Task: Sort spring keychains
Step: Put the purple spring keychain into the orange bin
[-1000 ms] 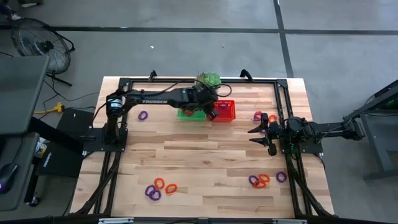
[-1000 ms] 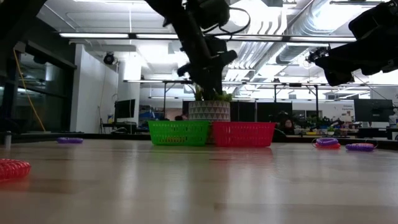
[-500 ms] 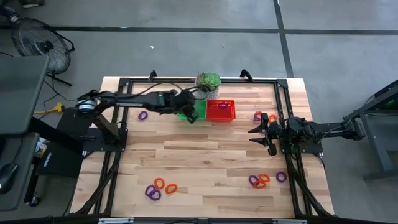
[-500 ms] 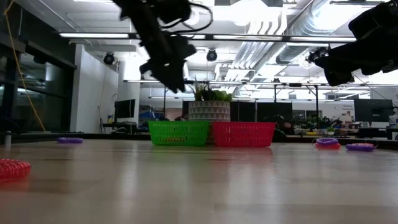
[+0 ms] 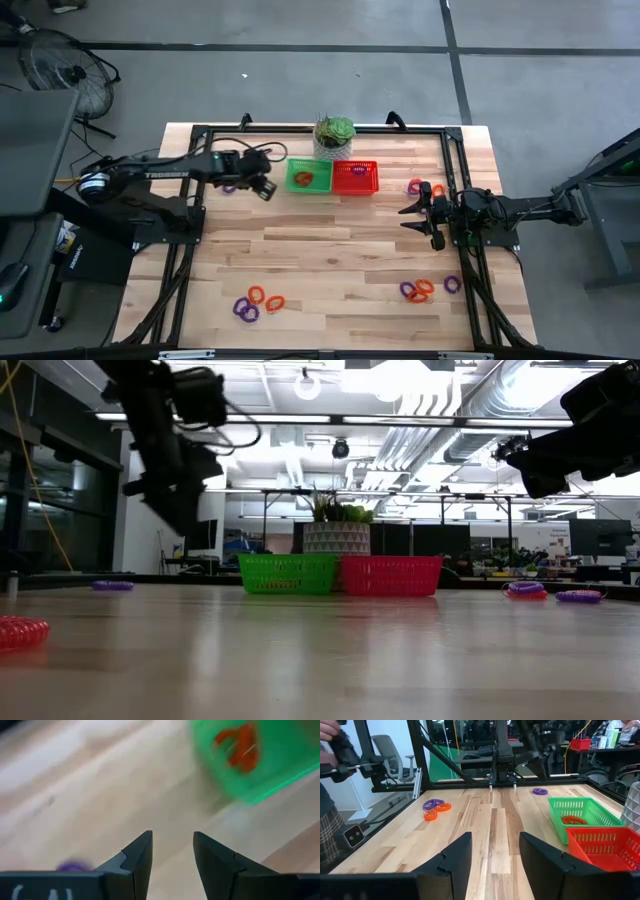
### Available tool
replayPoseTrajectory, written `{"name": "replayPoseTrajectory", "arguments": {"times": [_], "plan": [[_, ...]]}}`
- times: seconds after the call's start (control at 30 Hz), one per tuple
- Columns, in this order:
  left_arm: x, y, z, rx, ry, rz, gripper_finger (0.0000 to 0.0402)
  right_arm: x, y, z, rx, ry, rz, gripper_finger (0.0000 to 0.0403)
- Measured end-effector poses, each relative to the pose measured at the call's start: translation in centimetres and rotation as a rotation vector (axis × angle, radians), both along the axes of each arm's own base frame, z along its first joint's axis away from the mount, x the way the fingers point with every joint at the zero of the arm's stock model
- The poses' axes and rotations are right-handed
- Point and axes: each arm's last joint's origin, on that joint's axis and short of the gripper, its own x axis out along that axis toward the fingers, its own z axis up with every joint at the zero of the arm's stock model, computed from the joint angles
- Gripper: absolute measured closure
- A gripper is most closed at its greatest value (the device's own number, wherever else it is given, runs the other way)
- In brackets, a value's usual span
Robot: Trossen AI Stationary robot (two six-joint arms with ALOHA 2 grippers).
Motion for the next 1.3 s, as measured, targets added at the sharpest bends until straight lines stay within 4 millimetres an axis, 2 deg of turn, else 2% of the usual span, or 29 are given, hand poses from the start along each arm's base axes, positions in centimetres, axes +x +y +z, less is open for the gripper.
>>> {"name": "replayPoseTrajectory", "arguments": {"times": [0.23,0.53,0.77,1.3], "plan": [[-2.5,0.7,-2.1,-0.219,0.057,-0.037,0.0262,0.0,0.0,0.0,0.000,0.000,0.000,0.0242],[-5.0,1.1,-4.0,-0.264,0.224,0.028,0.0262,0.0,0.0,0.0,0.000,0.000,0.000,0.0244],[-5.4,1.8,-4.1,-0.232,0.263,0.038,0.0262,0.0,0.0,0.0,0.000,0.000,0.000,0.0241],[-5.2,3.8,-5.9,-0.246,0.318,0.057,0.0262,0.0,0.0,0.0,0.000,0.000,0.000,0.0240]]}}
